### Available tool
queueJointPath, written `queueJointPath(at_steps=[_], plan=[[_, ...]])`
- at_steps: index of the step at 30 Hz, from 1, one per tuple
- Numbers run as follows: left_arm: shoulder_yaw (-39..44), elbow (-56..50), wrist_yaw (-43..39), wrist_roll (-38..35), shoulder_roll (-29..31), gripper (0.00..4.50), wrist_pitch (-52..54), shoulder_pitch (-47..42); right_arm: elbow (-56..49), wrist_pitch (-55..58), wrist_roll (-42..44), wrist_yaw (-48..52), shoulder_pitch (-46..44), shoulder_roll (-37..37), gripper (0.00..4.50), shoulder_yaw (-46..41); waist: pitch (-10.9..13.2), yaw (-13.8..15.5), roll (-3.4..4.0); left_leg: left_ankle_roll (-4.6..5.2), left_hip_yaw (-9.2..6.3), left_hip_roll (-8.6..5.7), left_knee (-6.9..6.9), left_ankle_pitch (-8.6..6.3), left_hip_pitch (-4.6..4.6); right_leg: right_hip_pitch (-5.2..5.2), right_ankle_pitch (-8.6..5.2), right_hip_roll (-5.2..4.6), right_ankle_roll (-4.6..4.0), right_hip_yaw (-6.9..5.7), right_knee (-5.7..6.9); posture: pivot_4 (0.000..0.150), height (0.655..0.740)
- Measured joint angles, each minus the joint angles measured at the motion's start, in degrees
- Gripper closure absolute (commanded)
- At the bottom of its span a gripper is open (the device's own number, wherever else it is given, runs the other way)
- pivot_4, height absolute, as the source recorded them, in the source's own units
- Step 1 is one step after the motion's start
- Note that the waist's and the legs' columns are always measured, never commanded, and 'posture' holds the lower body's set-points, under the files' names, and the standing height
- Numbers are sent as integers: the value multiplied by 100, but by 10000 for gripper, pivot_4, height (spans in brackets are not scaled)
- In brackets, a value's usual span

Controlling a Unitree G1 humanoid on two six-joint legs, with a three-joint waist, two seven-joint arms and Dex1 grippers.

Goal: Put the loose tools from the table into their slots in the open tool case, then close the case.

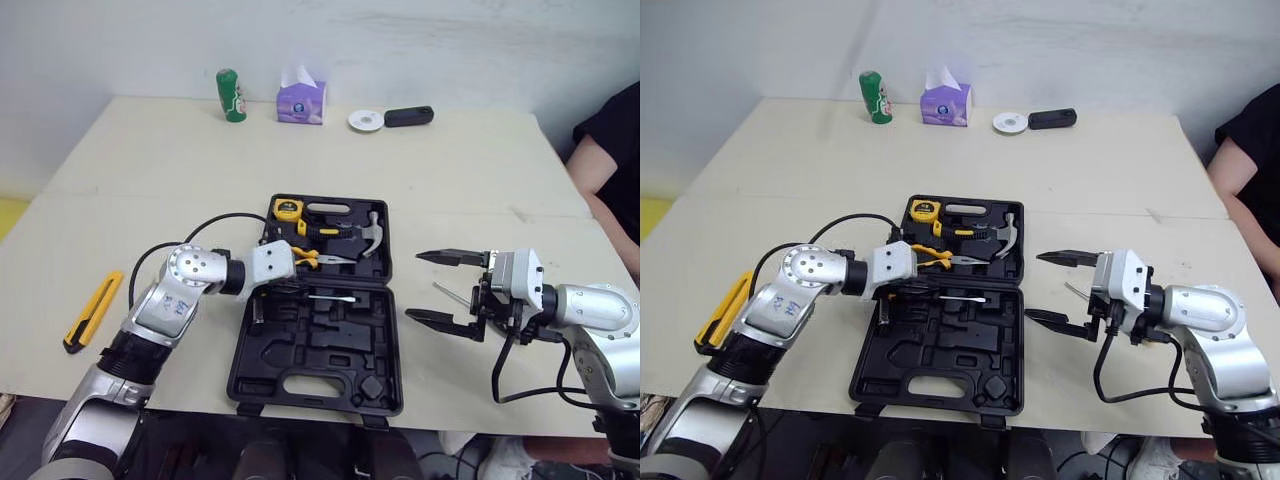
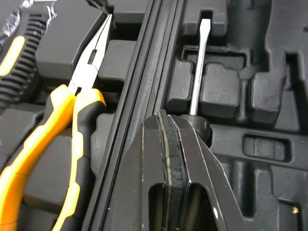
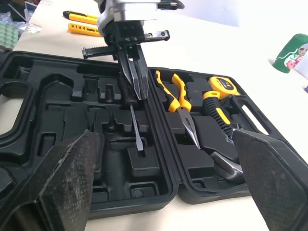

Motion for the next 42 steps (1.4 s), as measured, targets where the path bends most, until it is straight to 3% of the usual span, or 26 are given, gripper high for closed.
queueJointPath(at_steps=[5,9,17,30,36,37,42], plan=[[-164,-94,223,378,-31,44741,-277,134,8,-4,-44,-28,0,74,0,0,-110,6,29,-1,1,-3,-33,-4,17,13,0,-2,0,4,-26,1500,7400],[-187,-220,351,634,-85,44741,-306,308,13,-10,-90,-55,0,156,0,0,-154,4,48,10,1,-2,-72,-34,100,88,-11,-2,10,6,-61,1500,7400],[-239,-219,629,1044,-91,44741,-703,496,73,-21,-128,-72,-3,213,0,8,-219,2,116,18,3,-2,-75,-45,106,88,-16,-4,11,15,-64,1500,7400],[-217,-200,690,1100,-171,44741,-869,537,83,-114,-169,-111,-25,230,0,21,-225,19,123,17,2,-3,-92,-45,104,78,-18,-7,8,19,-69,1500,7400],[237,95,460,359,-414,44741,-833,510,105,-153,-218,-140,-40,232,0,22,-169,26,114,7,1,-5,-100,-39,90,68,-18,-10,9,17,-78,1500,7400],[362,190,361,106,-461,44741,-887,510,135,-155,-224,-141,-29,229,0,21,-122,37,65,2,-3,-5,-108,-28,77,56,-17,-10,9,13,-78,1500,7400],[855,225,-147,-991,-615,44741,-777,536,274,-274,-224,-148,5,197,0,-76,-57,9,26,-9,-4,-7,-68,4,-44,-45,-12,-8,18,-2,-62,1500,7400]])
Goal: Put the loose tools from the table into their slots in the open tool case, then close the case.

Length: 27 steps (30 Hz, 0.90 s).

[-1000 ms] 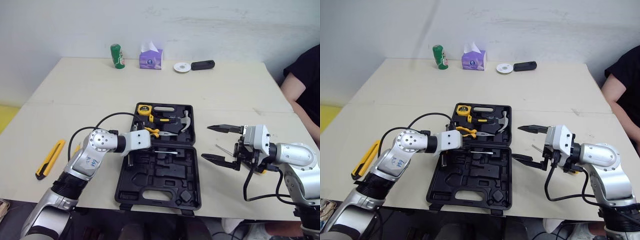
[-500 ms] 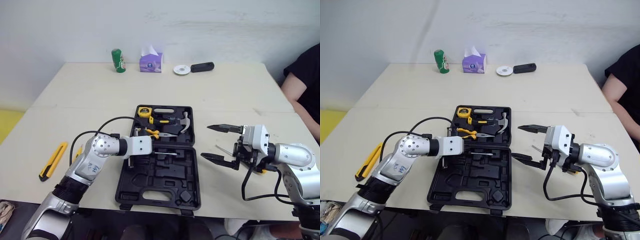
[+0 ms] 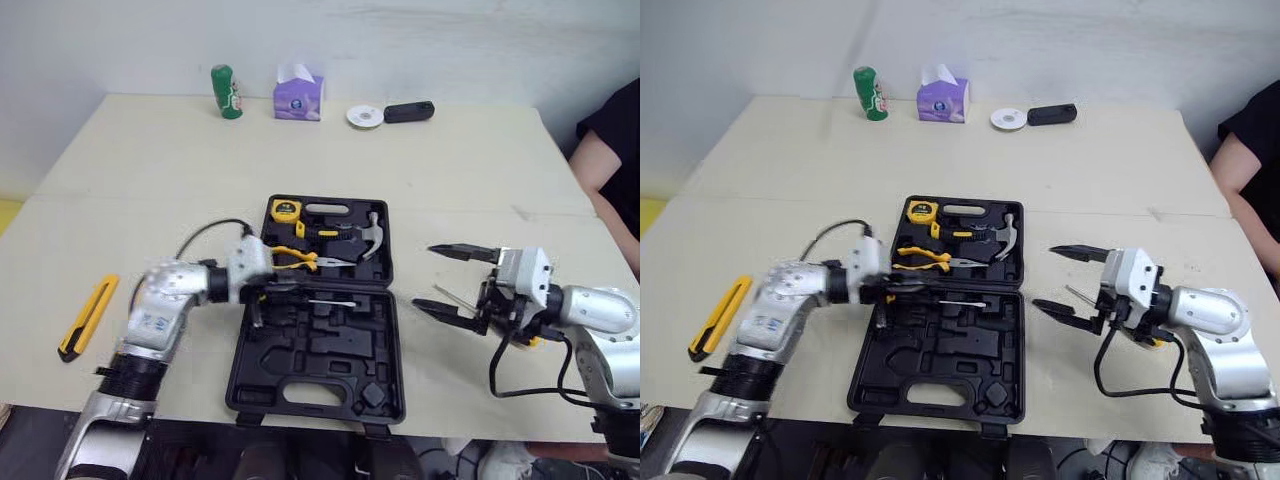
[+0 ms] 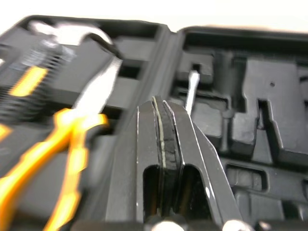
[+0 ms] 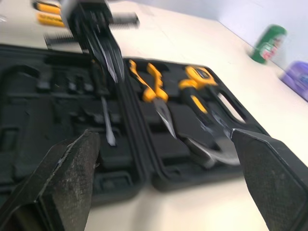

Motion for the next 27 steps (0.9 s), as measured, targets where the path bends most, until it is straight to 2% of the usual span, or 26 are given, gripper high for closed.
queueJointPath(at_steps=[1,5,7,8,9,12,14,15,17,18,22,26,27], plan=[[279,-10,-139,-300,114,44741,-19,-1,85,-71,-4,0,27,-43,0,-114,39,-13,-6,3,-1,-1,2,0,-3,1,0,2,0,-8,-1,1500,7400],[793,-44,-245,-604,401,44741,-61,64,231,-191,-5,0,135,-112,0,-386,79,-28,-9,9,2,-2,4,-2,-6,4,1,5,1,-11,-4,1500,7400],[998,-92,-247,-743,490,38476,-52,239,246,-257,-2,-3,154,-128,0,-455,98,-22,-16,12,2,-3,8,-2,-6,6,2,5,5,-10,-5,1500,7400],[1167,-114,-233,-847,568,37843,-36,393,284,-295,-2,-6,216,-158,0,-545,109,-17,-28,12,-1,-2,9,-1,-6,7,3,5,6,-10,-4,1500,7400],[1377,-173,-198,-930,648,32776,-23,559,307,-353,1,-14,291,-166,0,-682,118,-17,-33,12,-1,-1,8,-1,-6,7,4,5,8,-9,-5,1500,7400],[2253,-217,-1,-1104,1022,22124,88,1085,698,-555,1,-6,654,-284,0,-1226,126,-16,-38,9,-5,-1,7,-3,-5,8,5,1,10,-9,-4,1500,7400],[2500,-211,164,-1144,1032,12675,96,1149,885,-708,-1,-5,693,-281,0,-1358,128,-8,-36,8,-5,-2,7,-3,-4,8,7,-1,13,-8,-4,1500,7400],[2644,-210,311,-1177,1015,9711,108,1175,1023,-856,-8,-17,691,-280,0,-1428,129,-4,-36,8,-5,-2,7,-3,-4,9,9,-2,15,-8,-5,1500,7400],[3565,-72,962,-1230,1063,2164,78,1593,1876,-1466,-136,-161,862,-290,0,-2096,129,-13,-36,0,-4,-2,-5,-8,1,8,8,-1,13,-7,-9,1500,7400],[3795,-7,1049,-1229,1092,932,37,1794,2056,-1633,-177,-205,908,-283,0,-2180,129,-22,-35,-1,-2,-2,-8,-9,2,6,7,-1,12,-7,-9,1500,7400],[4676,488,1281,-1179,1253,932,-203,2699,2851,-2325,-359,-496,1199,-236,0,-2611,132,-90,-34,-4,6,-2,-30,-13,7,4,5,1,8,-4,-25,1500,7400],[5683,1469,1837,-1170,1368,932,-556,3109,3675,-2958,-507,-1125,1318,-216,0,-3120,135,-117,-37,-35,6,-2,-34,-31,11,4,5,-2,8,2,-28,1500,7400],[6152,1881,2147,-1283,1372,932,-628,3221,4041,-3207,-552,-1348,1492,-219,0,-3328,136,-112,-41,-36,6,-3,-51,-31,22,6,4,-4,7,4,-30,1500,7400]])
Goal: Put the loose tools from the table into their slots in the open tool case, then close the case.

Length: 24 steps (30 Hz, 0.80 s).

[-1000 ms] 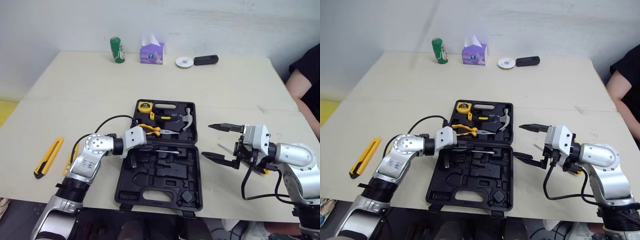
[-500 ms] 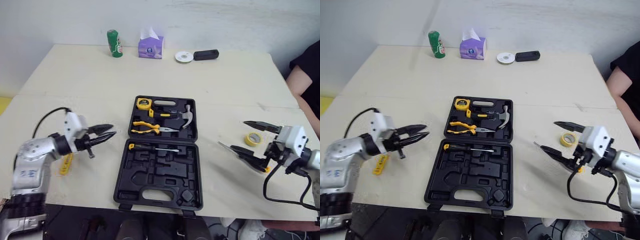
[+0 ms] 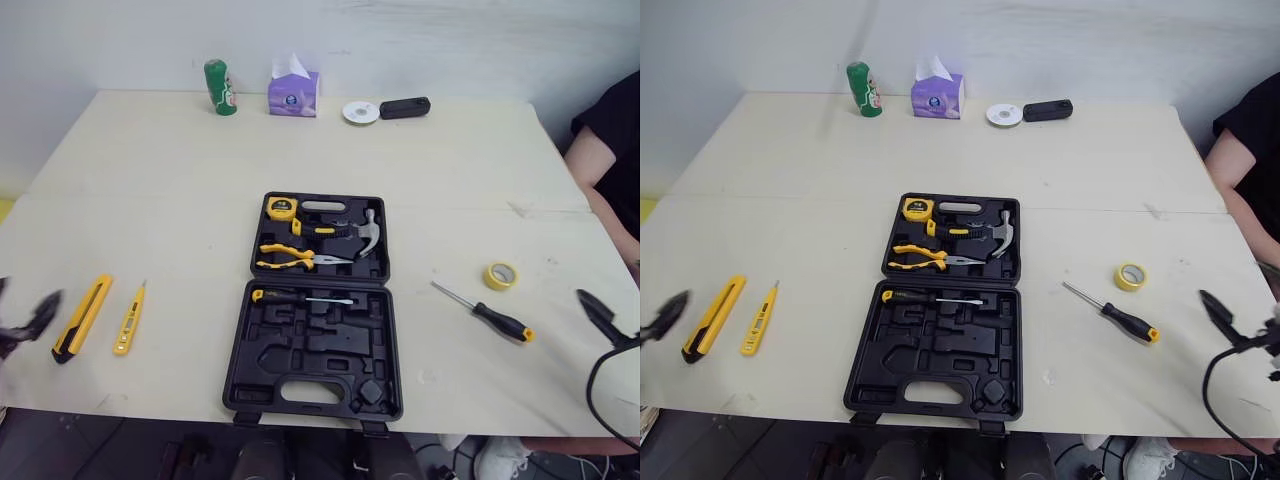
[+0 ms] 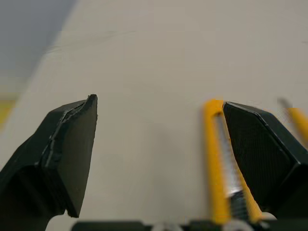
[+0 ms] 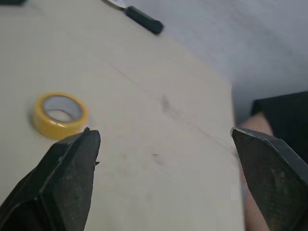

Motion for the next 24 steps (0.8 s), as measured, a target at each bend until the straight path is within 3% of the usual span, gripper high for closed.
queueJointPath(at_steps=[5,13,24], plan=[[586,709,553,-116,-13,932,-246,392,1039,-362,-54,-552,557,-52,0,-395,0,27,0,-11,2,-2,-33,4,15,-2,-8,-1,-14,1,-4,1500,7400],[694,1280,819,-154,-11,932,-436,563,2046,-669,-55,-1325,1243,-71,0,-774,-4,-20,-7,-8,2,1,-39,0,25,4,-10,0,-18,3,-2,1500,7400],[413,1133,801,-453,-59,932,-500,240,2369,-795,102,-1466,1209,97,0,-731,-13,-89,7,-14,6,2,-36,3,29,5,-10,0,-19,8,7,1500,7400]])
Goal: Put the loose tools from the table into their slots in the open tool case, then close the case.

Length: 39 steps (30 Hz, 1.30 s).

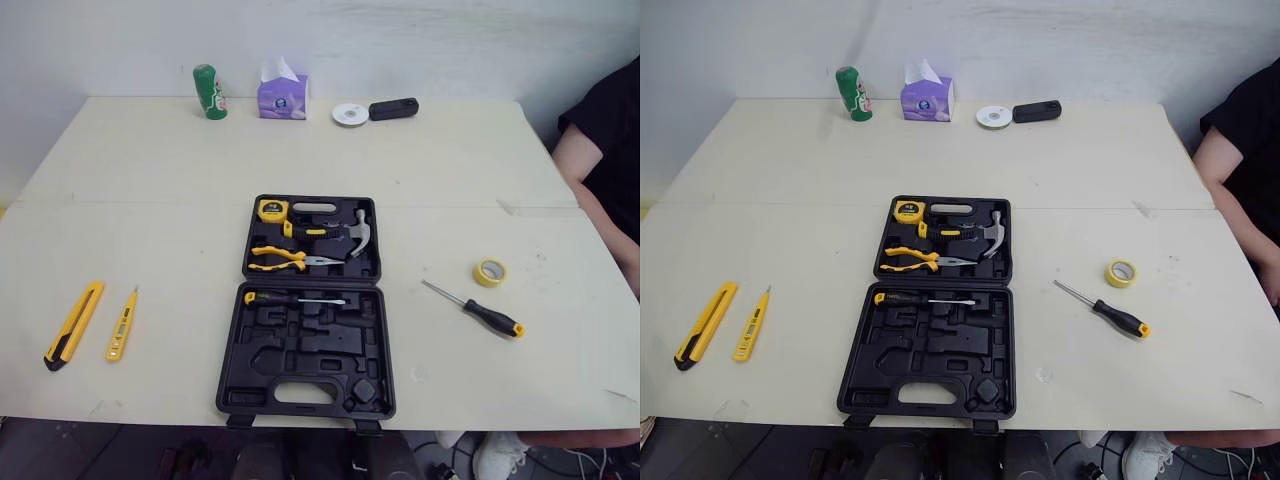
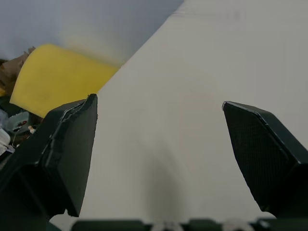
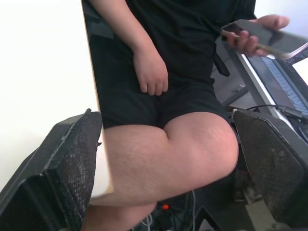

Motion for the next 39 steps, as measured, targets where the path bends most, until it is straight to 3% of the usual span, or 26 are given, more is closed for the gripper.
queueJointPath(at_steps=[10,17,25,32,39], plan=[[-509,-1534,-216,-456,-270,932,466,-211,-1163,381,561,633,-378,156,0,300,-3,47,5,-32,1,-2,4,21,-1,4,2,1,4,-1,5,1500,7400],[-1811,-3540,-933,-1132,-155,932,1601,-561,-3322,1583,1086,1690,-4,105,0,983,-6,70,10,-30,-1,-2,-2,23,-5,0,2,4,4,-2,8,1500,7400],[-3173,-5263,-1879,-2285,360,932,3197,-897,-4711,3180,1355,2818,566,-608,0,1415,-2,62,9,-22,-2,-4,6,34,-5,7,4,7,7,-1,4,1500,7400],[-4268,-6099,-2607,-2619,580,932,3730,-1581,-4761,3808,1169,3212,144,-791,0,2017,-3,51,15,-3,0,-5,6,50,-6,5,4,13,7,1,7,1500,7400],[-4603,-6462,-2831,-2756,640,932,3989,-1793,-4259,3982,821,3432,-664,-829,0,2492,-2,65,13,4,-1,-3,20,55,-7,6,3,19,6,3,14,1500,7400]])
